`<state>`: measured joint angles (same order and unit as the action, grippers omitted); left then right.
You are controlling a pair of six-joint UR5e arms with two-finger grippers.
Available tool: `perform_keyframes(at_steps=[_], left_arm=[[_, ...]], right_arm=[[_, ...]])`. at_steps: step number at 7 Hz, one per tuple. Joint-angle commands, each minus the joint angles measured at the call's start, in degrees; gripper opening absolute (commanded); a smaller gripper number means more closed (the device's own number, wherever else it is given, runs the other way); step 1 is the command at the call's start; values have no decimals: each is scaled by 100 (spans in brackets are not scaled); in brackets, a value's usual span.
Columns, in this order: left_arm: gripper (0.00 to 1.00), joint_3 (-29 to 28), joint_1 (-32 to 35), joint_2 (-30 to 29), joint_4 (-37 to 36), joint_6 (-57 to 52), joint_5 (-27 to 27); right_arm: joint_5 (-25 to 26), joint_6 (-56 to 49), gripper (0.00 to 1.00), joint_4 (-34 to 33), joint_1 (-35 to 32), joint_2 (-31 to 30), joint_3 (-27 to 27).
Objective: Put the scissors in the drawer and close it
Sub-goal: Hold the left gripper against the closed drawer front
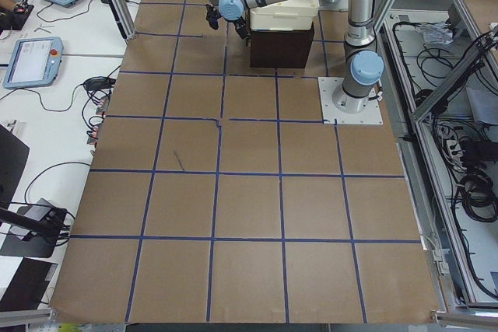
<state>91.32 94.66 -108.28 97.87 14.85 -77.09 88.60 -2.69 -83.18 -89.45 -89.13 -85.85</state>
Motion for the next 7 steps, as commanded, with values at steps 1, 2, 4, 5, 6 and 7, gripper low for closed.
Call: perform_keyframes(at_steps=[1, 2, 4, 5, 6, 7], left_arm=[[100, 0, 0, 0, 118, 0, 1], [100, 0, 0, 0, 92, 9, 18], [100, -35, -8, -9, -413, -61, 27], [100, -148, -35, 0, -748, -96, -8], [100, -193, -87, 17, -1543, -97, -43], [100, -219, -192, 26, -2021, -105, -60]], right_arm=[[52, -21, 100, 12, -2, -8, -20], [52, -12, 100, 38, -2, 1, -28], [70, -21, 100, 65, -2, 27, -90], [61, -12, 100, 65, -2, 27, -116], [70, -21, 100, 65, -2, 36, -108], [70, -21, 100, 56, 7, 36, -125]])
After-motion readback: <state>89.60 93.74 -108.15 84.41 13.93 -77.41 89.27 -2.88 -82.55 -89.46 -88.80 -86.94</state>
